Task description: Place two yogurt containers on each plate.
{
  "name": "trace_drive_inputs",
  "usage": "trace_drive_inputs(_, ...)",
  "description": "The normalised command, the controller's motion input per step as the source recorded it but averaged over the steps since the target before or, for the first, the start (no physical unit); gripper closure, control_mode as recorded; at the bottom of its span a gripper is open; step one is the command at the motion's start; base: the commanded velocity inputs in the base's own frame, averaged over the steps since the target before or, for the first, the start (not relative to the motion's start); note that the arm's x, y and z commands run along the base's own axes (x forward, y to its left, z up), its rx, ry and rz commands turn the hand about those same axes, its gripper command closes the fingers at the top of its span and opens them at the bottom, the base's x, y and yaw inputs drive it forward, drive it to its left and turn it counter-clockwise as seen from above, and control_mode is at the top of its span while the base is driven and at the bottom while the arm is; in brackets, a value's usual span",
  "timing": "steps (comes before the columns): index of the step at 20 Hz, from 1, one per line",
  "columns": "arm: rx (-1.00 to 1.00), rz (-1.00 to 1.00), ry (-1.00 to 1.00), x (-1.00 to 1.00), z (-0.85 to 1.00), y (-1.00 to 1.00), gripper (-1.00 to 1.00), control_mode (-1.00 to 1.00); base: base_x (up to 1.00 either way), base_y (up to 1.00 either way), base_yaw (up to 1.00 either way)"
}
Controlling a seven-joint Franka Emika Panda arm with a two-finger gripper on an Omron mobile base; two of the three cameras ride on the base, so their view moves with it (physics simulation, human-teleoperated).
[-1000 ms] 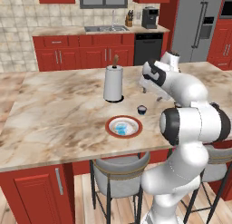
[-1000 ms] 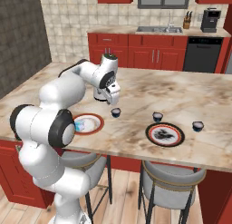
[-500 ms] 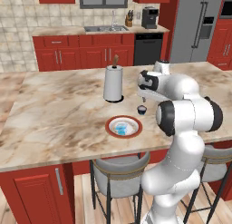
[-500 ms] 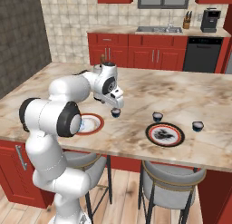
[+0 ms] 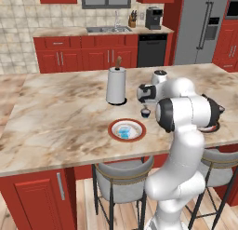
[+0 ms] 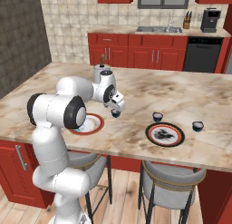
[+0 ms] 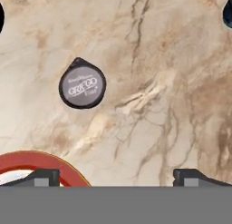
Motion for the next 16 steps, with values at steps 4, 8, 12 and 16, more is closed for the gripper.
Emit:
trace_drive_inputs(4,0.0,0.0,0.0,0.64,-0.18,-0.06,-1.0,-1.0,0.0,0.0,0.0)
trace_drive_inputs(8,0.0,0.0,0.0,0.54,-0.14,-0.03,-1.0,-1.0,0.0,0.0,0.0)
trace_drive_inputs(12,0.0,0.0,0.0,0.24,-0.26,0.0,-1.0,-1.0,0.0,0.0,0.0)
trace_drive_inputs(16,0.0,0.0,0.0,0.1,-0.37,0.0,-1.0,-1.0,0.0,0.0,0.0)
